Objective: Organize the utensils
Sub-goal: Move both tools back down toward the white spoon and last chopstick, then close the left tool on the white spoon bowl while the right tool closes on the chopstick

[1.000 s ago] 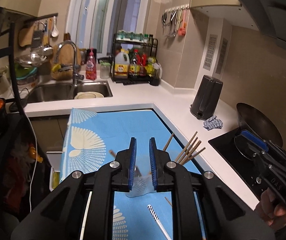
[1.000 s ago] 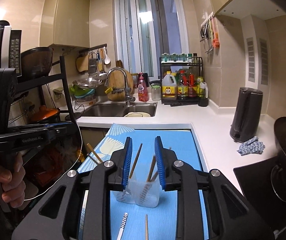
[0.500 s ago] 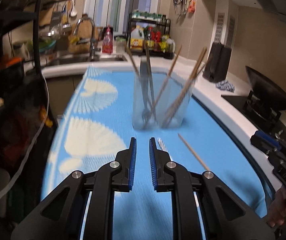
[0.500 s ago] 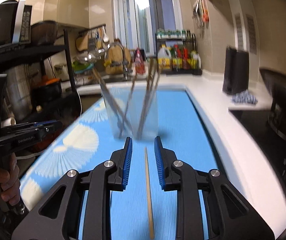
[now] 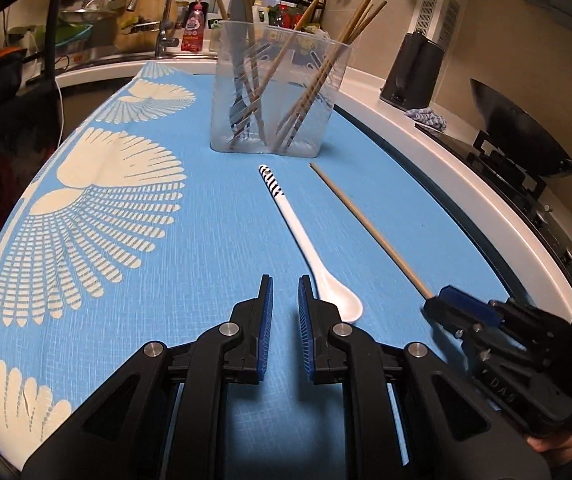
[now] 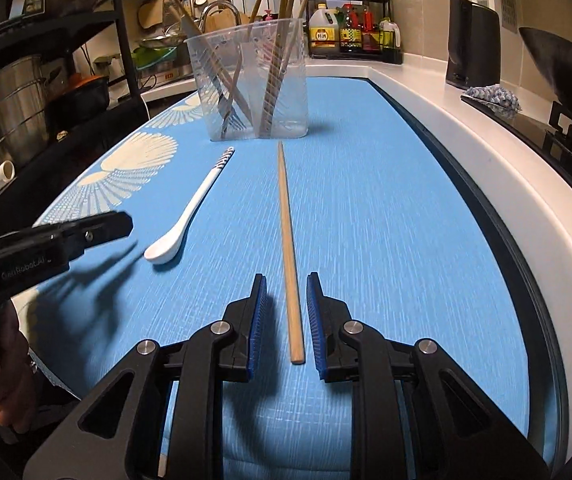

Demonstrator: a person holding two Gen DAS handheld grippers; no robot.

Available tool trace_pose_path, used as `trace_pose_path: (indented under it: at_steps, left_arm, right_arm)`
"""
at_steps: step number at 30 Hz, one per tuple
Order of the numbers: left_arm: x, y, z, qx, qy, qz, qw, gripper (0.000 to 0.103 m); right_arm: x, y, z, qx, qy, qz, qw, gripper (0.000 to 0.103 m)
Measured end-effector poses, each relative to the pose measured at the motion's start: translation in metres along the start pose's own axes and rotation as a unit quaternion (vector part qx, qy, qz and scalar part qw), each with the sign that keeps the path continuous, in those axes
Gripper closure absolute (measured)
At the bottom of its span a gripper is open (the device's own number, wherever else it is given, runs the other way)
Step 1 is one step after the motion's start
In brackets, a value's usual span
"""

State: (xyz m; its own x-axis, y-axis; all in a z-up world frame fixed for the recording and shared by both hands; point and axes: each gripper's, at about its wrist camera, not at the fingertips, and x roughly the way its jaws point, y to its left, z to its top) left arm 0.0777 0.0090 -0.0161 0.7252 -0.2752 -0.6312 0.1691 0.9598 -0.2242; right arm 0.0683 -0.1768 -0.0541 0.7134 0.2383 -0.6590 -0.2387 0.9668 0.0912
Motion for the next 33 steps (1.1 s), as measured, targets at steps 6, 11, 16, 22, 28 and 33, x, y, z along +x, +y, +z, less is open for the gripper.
trace_pose_path:
  at_steps: [6,11,16,22,28,33]
  left_arm:
    - [0.009,-0.006,0.001,-0.034,0.013,-0.034,0.9988,0.075]
    - [0.022,-0.015,-0.002,-0.030,0.031,-0.025,0.9987,0.072]
    - [0.026,-0.024,-0.007,-0.022,0.033,0.012,0.9992,0.072]
    - [0.025,-0.031,-0.008,-0.004,0.030,0.047,0.9984,0.075]
    - [0.022,-0.030,-0.007,-0.014,0.030,0.033,0.9989,0.077]
    - [0.025,-0.029,-0.007,-0.020,0.032,0.015,0.9992,0.076]
  right_arm:
    - [-0.001,-0.002,-0.001,-0.001,-0.002,-0.003,1.000,0.083]
    - [-0.001,-0.005,0.000,0.002,0.001,-0.001,1.000,0.085]
    - [-0.002,-0.009,0.000,0.010,0.003,0.000,1.000,0.090]
    - [-0.001,-0.007,-0.001,0.009,0.004,0.004,1.000,0.091]
    - [-0.001,-0.005,0.000,0.007,0.006,0.006,1.000,0.091]
    - [-0.002,-0.004,0.000,0.004,0.009,0.004,1.000,0.091]
